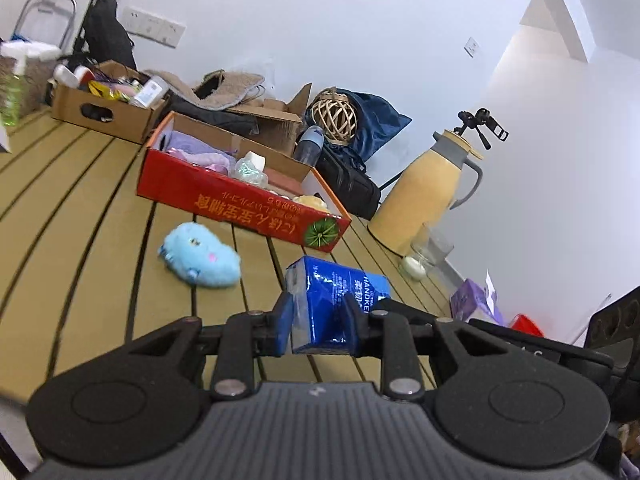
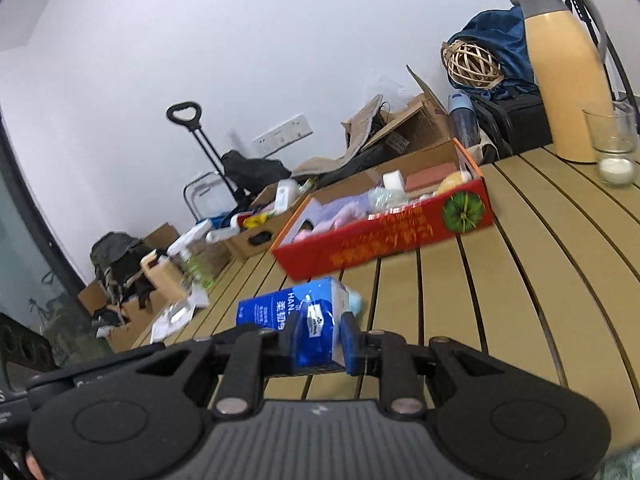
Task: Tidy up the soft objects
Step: 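Carry the blue carton into the box with the right tool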
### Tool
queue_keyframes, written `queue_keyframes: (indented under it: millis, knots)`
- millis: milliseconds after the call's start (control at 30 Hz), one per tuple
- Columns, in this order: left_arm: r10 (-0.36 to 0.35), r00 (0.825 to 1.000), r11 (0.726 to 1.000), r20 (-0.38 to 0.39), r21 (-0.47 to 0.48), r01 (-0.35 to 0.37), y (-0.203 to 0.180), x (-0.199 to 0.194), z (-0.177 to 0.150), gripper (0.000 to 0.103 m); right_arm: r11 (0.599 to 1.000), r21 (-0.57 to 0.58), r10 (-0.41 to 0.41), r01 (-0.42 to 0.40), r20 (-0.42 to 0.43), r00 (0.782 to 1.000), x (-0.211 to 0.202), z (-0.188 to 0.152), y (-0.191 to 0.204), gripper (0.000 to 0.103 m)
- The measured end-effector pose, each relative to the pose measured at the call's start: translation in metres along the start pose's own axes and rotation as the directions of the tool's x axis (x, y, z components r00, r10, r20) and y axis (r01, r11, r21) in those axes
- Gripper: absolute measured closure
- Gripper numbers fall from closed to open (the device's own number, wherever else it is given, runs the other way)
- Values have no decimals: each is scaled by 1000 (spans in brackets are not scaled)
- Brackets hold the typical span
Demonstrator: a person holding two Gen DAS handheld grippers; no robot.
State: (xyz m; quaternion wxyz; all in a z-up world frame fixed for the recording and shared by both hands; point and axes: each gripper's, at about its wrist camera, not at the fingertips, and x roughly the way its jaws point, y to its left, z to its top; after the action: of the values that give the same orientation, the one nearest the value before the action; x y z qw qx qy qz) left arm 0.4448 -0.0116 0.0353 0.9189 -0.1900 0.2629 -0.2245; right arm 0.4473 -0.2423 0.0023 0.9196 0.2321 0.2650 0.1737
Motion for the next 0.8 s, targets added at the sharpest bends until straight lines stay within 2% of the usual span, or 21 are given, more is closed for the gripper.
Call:
queue_keyframes:
  millis: [267, 533, 667, 800]
  knots:
    - [-14, 999, 999, 49, 40, 12, -28, -65, -25, 77, 998, -50, 36, -33, 42, 998, -67, -26, 26, 83]
    - [-28, 997, 998, 68, 53, 24, -31, -78, -30, 77, 998, -47, 41, -38, 62, 997, -87, -34, 31, 83]
    - [-61, 995, 996, 75, 62, 57, -29, -51, 0, 77, 998, -49, 34, -30, 81, 996, -73, -15, 28, 83]
    - [-85, 992, 995, 89, 56, 80, -20, 0, 57, 77, 998, -55, 36, -30, 108, 993, -35, 38, 19, 83]
